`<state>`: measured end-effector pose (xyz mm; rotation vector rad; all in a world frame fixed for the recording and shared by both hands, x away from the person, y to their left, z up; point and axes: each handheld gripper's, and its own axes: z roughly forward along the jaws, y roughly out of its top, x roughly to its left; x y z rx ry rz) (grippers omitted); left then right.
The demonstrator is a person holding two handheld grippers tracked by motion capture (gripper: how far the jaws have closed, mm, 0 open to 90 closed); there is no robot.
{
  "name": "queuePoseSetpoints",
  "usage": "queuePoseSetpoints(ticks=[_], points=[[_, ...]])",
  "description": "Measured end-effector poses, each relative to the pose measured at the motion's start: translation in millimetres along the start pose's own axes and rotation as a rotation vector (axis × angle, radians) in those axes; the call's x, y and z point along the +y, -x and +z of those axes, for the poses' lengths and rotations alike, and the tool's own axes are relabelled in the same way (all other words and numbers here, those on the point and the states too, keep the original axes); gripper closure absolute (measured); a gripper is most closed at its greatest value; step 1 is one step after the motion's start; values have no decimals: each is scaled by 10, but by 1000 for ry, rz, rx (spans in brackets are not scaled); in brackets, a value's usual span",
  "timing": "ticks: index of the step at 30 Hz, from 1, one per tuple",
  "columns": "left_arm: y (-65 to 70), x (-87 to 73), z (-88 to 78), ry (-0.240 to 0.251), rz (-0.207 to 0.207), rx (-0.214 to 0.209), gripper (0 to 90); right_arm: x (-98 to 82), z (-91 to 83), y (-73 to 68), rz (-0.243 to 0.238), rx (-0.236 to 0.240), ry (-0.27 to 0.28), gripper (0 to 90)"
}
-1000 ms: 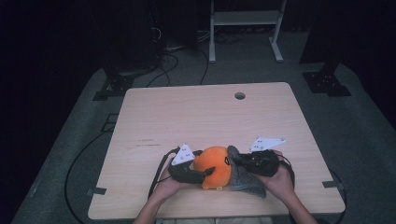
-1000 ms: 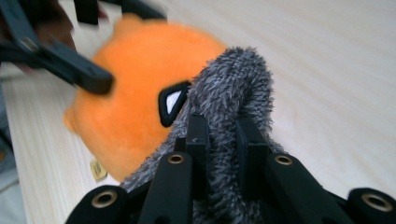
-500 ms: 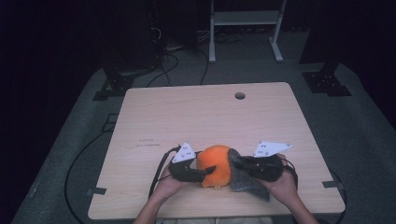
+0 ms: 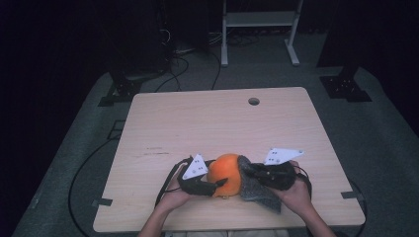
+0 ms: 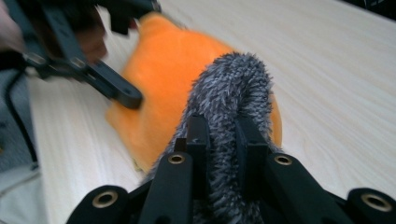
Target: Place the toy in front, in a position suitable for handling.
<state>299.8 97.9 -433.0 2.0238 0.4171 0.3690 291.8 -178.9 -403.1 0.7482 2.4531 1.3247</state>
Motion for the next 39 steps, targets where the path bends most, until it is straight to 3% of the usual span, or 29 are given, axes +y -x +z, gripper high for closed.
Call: queuePoseSetpoints(ticks=[3,5,7,9,11,13,15,16,19,20,22,25,27,30,35,37,39], points=[[-56,-17,-2,9,-101,-14,192,-104,84,66,24,7,-45,781],[-100,-43,7,15,-173,-25,182,-134,75,99,37,5,-63,782],[-117,-52,22,9,-204,-18,203,-163,67,99,46,12,-75,783],[-106,-39,26,13,-179,-11,262,-127,32,57,54,28,-47,783],[-58,-24,30,11,-119,-9,299,-25,-8,-14,26,39,8,781],[-30,-6,20,-1,-78,-7,309,19,8,-28,11,19,11,776],[-37,-9,11,1,-84,-8,295,-20,52,35,30,23,-2,776],[-59,-13,9,3,-114,-13,263,-42,62,67,43,30,-11,776],[-145,-19,32,20,-280,-33,184,-141,89,188,95,42,-49,779],[-144,-17,44,20,-294,-31,190,-166,88,210,108,44,-53,780],[-98,-9,57,18,-239,-5,256,-159,56,205,110,43,-46,783],[-57,3,57,19,-174,2,324,-50,-17,89,67,49,14,782],[-40,10,47,13,-146,3,341,3,-15,36,39,40,26,780],[-43,8,32,8,-135,5,341,-51,52,70,42,33,-11,781],[-39,-9,22,15,-124,-5,347,-158,17,184,49,-30,-93,781],[-34,-14,24,17,-109,-12,350,-165,-33,211,89,-12,-53,782],[-30,-14,25,17,-101,-13,351,-105,-76,196,88,-24,-8,781]])
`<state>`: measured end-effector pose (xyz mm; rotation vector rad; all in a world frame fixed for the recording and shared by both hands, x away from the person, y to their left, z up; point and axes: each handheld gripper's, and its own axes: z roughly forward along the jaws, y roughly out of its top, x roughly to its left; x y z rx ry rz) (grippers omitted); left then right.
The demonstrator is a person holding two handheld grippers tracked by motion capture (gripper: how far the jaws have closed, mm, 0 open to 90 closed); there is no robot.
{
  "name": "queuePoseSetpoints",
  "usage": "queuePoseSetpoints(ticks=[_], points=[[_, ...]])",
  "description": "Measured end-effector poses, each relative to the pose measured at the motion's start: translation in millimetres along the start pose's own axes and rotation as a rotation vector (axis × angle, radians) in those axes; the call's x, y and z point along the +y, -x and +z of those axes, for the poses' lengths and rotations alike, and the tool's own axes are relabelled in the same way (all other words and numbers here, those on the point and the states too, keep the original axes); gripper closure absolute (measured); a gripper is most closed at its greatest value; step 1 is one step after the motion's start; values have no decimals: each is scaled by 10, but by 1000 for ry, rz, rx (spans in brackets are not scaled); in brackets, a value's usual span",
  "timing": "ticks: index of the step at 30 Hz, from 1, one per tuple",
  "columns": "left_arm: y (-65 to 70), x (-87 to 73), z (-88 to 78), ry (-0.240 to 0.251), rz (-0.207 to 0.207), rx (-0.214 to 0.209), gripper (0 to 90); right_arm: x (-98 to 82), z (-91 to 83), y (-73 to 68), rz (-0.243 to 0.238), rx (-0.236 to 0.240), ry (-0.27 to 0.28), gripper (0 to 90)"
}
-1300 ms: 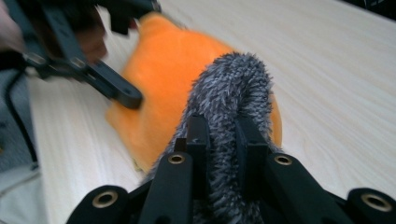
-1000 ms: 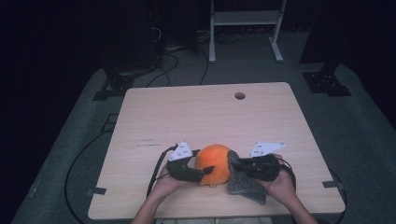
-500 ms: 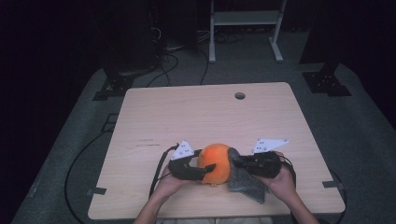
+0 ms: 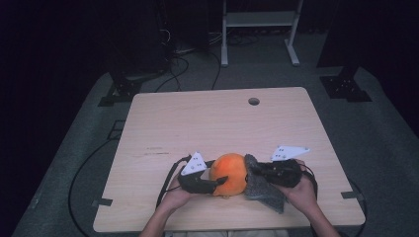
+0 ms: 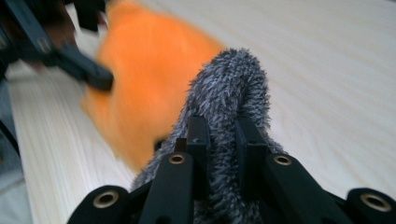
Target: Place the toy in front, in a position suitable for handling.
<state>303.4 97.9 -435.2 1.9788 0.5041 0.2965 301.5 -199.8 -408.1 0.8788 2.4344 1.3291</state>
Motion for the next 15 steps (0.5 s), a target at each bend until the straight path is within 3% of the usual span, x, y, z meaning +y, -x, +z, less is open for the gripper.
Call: queuePoseSetpoints(ticks=[2,7,10,11,13,15], points=[[-15,-8,-6,-4,-3,-1,350,18,18,8,11,15,8,781],[-87,-48,-21,0,-42,-7,333,-117,155,140,89,69,-85,780],[-100,-64,-36,-3,-50,-9,333,-160,110,182,103,51,-115,781],[-101,-72,-33,2,-51,-14,333,-155,85,185,109,45,-105,781],[-91,-73,-27,2,-42,-21,334,-98,22,171,121,69,-34,781],[-85,-62,-25,-3,-34,-16,333,-18,-13,117,105,78,11,781]])
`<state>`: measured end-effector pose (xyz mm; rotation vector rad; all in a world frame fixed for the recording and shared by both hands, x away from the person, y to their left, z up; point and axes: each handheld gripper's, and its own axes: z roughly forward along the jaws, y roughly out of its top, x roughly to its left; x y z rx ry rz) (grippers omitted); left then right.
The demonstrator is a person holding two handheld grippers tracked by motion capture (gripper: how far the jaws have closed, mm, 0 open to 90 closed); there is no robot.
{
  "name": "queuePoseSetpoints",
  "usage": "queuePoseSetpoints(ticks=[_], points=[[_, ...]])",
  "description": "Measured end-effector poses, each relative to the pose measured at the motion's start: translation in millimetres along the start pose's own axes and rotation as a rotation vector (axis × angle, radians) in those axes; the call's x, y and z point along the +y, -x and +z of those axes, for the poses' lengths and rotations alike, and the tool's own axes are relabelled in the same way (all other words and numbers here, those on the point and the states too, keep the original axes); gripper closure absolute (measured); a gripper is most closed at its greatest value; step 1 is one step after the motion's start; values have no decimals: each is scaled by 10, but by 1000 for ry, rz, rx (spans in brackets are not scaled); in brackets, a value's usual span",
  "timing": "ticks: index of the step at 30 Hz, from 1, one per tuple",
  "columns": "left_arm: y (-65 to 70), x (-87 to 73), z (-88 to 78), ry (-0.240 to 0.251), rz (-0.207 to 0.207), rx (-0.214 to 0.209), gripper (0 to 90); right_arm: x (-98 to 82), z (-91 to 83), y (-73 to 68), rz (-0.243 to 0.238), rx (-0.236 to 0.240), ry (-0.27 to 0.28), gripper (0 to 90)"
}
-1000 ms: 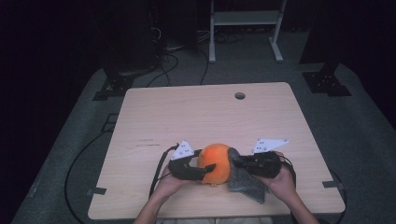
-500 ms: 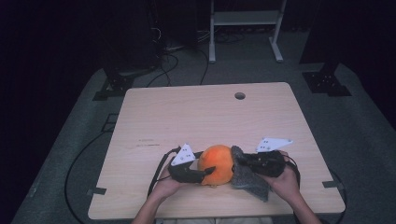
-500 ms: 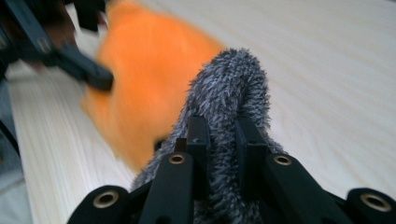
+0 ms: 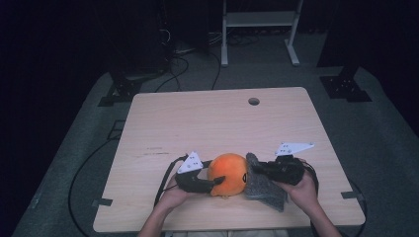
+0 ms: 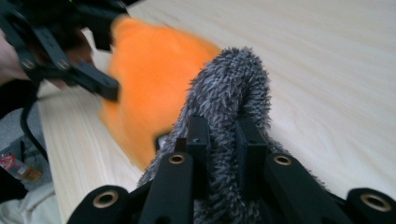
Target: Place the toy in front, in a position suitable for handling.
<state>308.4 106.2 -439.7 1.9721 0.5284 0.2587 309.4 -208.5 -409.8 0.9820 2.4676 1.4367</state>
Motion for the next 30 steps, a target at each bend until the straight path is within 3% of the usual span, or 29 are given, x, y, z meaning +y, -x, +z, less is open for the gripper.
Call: queuePoseSetpoints(ticks=[3,5,8,11,14,17,20,22,27,30], points=[[-23,3,-9,-8,-17,6,310,-21,95,-31,-26,-6,-49,779],[-47,-4,-17,-9,-28,-3,305,-98,169,-4,-10,-3,-104,778],[-47,-8,-19,-4,-27,-5,312,-139,144,19,1,-15,-137,779],[9,16,-7,-8,16,-10,330,-65,68,-57,-18,-14,-76,780],[94,54,1,-26,92,-25,332,84,51,-201,-77,-1,-1,778],[93,41,-6,-30,100,-23,329,106,121,-284,-122,-14,-12,777],[77,31,-2,-17,83,-24,329,51,124,-198,-102,-12,-51,783],[92,44,10,-19,95,-22,330,46,90,-155,-74,-13,-51,785],[149,67,18,-31,143,-16,329,182,30,-357,-147,24,24,783],[155,68,21,-35,150,-11,329,158,127,-378,-175,-6,-20,782]])
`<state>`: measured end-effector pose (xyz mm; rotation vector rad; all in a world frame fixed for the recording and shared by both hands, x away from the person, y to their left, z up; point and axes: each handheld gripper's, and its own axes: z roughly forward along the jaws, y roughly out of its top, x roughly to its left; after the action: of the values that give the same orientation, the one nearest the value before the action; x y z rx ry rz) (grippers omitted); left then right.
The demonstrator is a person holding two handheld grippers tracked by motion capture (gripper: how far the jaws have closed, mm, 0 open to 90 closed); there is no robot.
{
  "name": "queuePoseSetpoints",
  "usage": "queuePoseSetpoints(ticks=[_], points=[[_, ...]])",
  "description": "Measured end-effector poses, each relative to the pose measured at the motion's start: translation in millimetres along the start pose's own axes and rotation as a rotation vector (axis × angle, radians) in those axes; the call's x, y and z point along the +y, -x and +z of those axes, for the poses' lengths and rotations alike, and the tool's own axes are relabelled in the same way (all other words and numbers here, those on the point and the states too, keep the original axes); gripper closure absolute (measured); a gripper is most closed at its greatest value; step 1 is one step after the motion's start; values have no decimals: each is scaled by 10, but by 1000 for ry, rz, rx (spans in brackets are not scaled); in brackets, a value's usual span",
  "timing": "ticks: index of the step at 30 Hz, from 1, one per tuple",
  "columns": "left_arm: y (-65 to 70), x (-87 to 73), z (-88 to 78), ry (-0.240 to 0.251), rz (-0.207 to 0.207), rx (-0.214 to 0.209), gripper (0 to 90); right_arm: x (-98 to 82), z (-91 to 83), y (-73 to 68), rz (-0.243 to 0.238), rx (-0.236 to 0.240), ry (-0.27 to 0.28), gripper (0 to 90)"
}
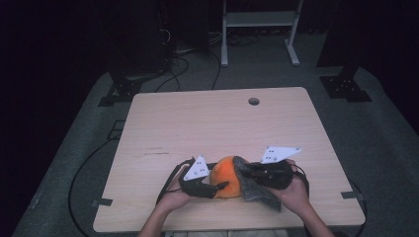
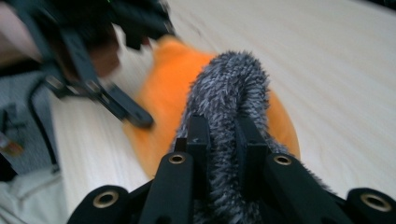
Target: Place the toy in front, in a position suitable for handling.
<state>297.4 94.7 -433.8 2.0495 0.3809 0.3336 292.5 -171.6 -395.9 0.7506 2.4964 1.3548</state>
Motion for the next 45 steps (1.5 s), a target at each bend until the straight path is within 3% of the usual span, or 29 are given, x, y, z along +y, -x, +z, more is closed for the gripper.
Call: queuePoseSetpoints(ticks=[4,5,7,9,11,14,16,17,19,22,24,30,31,34,36,37,41,43,45], points=[[-11,-3,5,9,-10,-2,328,-99,-12,130,41,-16,-37,786],[-12,-6,6,10,-11,-3,328,-112,-38,137,50,-29,-32,787],[-6,-7,19,13,-10,-2,328,-89,-62,106,56,-2,4,787],[8,5,23,10,6,2,326,-19,-62,30,30,36,42,785],[5,11,9,3,5,0,301,18,-7,-28,-3,24,19,784],[-57,0,-11,13,-82,-19,187,-50,54,23,25,13,-6,786],[-96,-33,7,5,-129,-33,179,-84,34,91,60,2,-4,786],[-98,-51,17,8,-137,-42,216,-88,16,119,73,-2,-3,786],[-89,-56,27,11,-127,-23,299,-71,-19,104,78,1,11,788],[-26,-17,26,13,-62,6,357,8,-40,-36,10,36,49,788],[0,3,17,-2,-27,23,372,27,-2,-84,-26,14,26,788],[3,9,27,10,-40,16,381,-105,-71,144,44,-34,5,789],[26,24,39,9,-22,17,380,-96,-98,146,52,-23,24,788],[107,73,51,-9,53,35,380,9,-129,11,7,36,82,787],[130,75,40,-23,79,50,378,51,-93,-77,-38,21,64,782],[131,65,40,-17,72,51,378,42,-73,-76,-42,11,53,782],[109,52,49,-8,53,47,380,-29,-78,79,23,-23,9,786],[136,68,63,-7,79,49,381,-12,-130,55,32,-15,47,786],[191,69,70,8,135,54,382,53,-162,-52,5,42,95,784]])
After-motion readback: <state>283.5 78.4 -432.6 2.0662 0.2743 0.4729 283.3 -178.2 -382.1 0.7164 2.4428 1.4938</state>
